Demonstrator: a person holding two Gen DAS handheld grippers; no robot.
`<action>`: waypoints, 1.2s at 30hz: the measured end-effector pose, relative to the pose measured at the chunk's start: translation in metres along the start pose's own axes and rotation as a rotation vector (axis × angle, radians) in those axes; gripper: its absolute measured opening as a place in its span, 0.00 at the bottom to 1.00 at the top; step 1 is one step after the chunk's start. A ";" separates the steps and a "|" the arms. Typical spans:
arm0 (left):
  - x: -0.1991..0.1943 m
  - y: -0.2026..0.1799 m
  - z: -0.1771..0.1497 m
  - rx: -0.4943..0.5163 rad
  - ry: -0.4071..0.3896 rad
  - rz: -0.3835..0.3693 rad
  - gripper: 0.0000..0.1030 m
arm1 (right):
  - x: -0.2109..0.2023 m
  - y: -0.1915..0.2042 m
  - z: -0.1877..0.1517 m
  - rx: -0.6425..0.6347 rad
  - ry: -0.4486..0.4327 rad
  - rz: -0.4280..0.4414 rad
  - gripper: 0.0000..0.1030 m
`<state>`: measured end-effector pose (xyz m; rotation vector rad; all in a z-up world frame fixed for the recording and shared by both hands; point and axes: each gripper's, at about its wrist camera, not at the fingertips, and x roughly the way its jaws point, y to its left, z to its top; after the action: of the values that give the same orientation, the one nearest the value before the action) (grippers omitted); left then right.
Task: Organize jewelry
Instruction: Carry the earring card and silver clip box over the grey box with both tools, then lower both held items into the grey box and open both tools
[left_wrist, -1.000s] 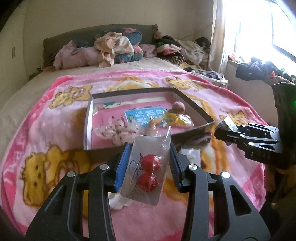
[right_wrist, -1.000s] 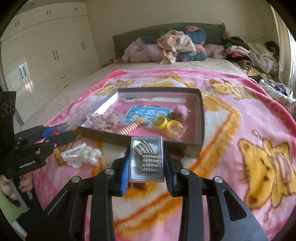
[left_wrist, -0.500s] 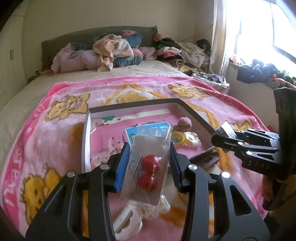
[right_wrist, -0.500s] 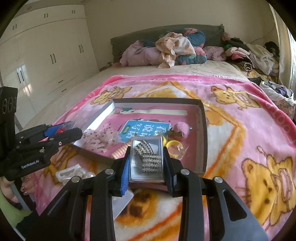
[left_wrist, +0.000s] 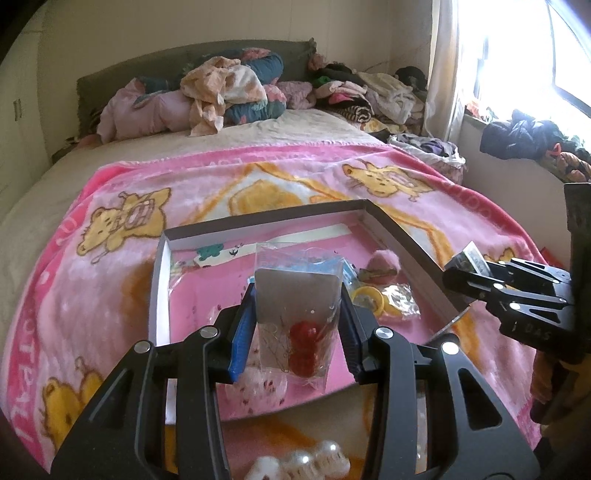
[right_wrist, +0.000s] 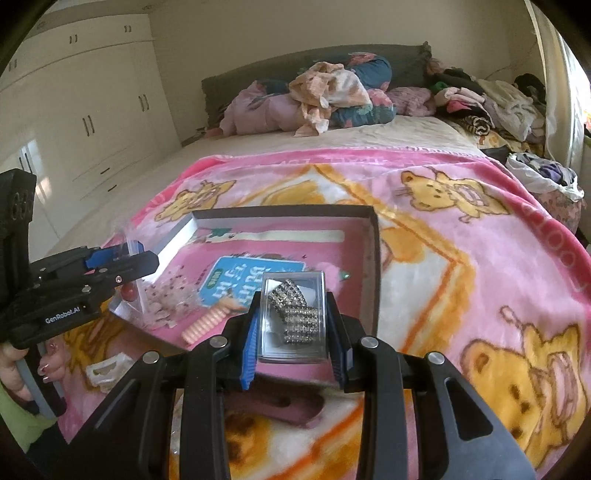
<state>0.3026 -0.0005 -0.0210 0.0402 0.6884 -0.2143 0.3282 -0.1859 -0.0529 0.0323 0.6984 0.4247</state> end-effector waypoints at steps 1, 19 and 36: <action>0.003 -0.001 0.002 0.006 0.004 0.003 0.31 | 0.001 -0.002 0.001 0.002 0.001 -0.002 0.30; 0.069 0.007 0.004 -0.001 0.140 0.003 0.31 | 0.043 -0.003 0.007 -0.053 0.055 -0.025 0.30; 0.090 0.006 -0.002 -0.015 0.211 0.012 0.31 | 0.064 -0.008 -0.012 -0.034 0.101 -0.062 0.30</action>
<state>0.3700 -0.0107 -0.0795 0.0529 0.8996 -0.1948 0.3675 -0.1695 -0.1035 -0.0430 0.7898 0.3808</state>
